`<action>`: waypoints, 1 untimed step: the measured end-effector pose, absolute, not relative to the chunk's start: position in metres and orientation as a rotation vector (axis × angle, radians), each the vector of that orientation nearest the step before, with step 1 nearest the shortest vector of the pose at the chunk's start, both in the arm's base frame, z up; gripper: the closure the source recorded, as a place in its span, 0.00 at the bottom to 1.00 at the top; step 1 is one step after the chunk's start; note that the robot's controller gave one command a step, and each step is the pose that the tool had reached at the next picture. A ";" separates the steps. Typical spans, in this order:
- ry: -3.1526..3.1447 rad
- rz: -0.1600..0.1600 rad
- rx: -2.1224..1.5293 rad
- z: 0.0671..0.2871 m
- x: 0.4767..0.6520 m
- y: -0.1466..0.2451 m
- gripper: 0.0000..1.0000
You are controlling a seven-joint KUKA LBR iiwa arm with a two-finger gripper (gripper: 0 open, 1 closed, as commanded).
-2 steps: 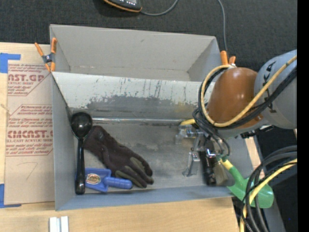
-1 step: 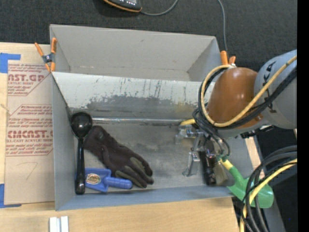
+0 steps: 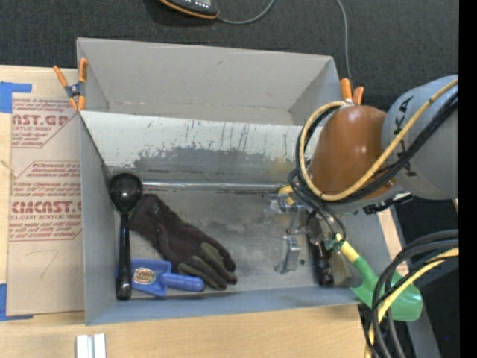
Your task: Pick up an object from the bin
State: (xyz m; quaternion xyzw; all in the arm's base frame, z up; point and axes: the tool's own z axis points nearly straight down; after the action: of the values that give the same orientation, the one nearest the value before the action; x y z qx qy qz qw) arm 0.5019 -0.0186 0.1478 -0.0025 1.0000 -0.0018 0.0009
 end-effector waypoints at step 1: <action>3.136 -0.007 0.194 0.084 0.528 -0.037 0.00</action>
Offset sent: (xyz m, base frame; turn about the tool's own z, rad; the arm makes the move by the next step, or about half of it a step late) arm 0.0228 0.1155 -0.0141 -0.0281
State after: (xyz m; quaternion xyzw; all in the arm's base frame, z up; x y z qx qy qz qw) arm 0.5278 -0.0372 0.0841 0.0618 0.9981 -0.0023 -0.0001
